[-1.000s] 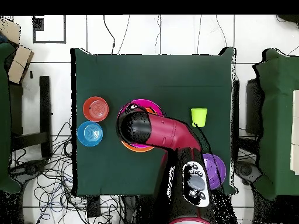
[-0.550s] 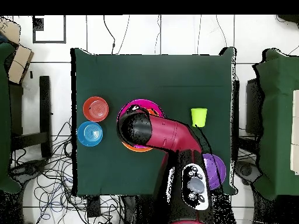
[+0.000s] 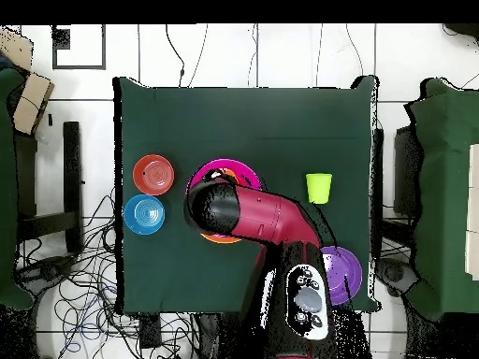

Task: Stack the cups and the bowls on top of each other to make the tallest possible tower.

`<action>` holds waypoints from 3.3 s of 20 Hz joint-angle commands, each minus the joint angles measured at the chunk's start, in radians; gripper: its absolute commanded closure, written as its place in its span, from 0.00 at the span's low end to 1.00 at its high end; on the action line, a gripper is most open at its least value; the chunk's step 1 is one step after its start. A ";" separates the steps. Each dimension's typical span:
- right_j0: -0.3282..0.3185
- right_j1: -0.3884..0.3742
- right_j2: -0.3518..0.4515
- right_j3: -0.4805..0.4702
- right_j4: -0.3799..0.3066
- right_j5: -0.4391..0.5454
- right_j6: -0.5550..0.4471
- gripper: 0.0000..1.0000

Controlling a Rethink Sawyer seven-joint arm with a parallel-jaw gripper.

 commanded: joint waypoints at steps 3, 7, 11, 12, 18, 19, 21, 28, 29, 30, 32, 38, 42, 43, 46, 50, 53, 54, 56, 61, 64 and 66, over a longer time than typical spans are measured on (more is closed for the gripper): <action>0.019 0.007 0.024 -0.031 0.005 0.063 0.108 0.00; 0.023 0.006 0.021 -0.025 0.007 0.058 0.110 0.00; 0.015 -0.004 0.025 -0.033 0.012 0.099 0.093 0.00; 0.010 -0.014 0.029 -0.035 0.014 0.128 0.082 0.00; -0.037 -0.123 0.039 -0.072 0.013 0.385 -0.001 0.00; -0.048 -0.122 0.045 -0.072 0.010 0.385 -0.013 0.00; -0.088 -0.122 0.073 -0.047 0.013 0.355 -0.048 0.00; -0.236 -0.155 0.202 0.072 0.069 0.268 -0.138 0.00; -0.267 -0.163 0.222 0.094 0.080 0.258 -0.158 0.00; -0.300 -0.177 0.244 0.122 0.092 0.250 -0.181 0.00; -0.353 -0.215 0.270 0.179 0.099 0.237 -0.215 0.00; -0.556 -0.228 0.421 0.350 0.042 0.049 -0.275 0.00; -0.682 -0.199 0.525 0.430 -0.058 -0.073 -0.266 0.00; -0.716 -0.177 0.550 0.450 -0.100 -0.121 -0.257 0.00; -0.781 -0.120 0.580 0.487 -0.234 -0.235 -0.214 0.00; -0.794 -0.060 0.568 0.494 -0.376 -0.337 -0.127 0.00; -0.785 -0.034 0.546 0.493 -0.457 -0.386 -0.074 0.00; -0.780 -0.028 0.535 0.497 -0.481 -0.405 -0.055 0.00; -0.771 -0.020 0.514 0.503 -0.523 -0.437 -0.025 0.00; -0.745 0.015 0.468 0.492 -0.598 -0.491 0.016 0.00; -0.744 0.054 0.451 0.475 -0.637 -0.520 0.027 0.00; -0.757 0.071 0.457 0.472 -0.658 -0.525 0.028 0.00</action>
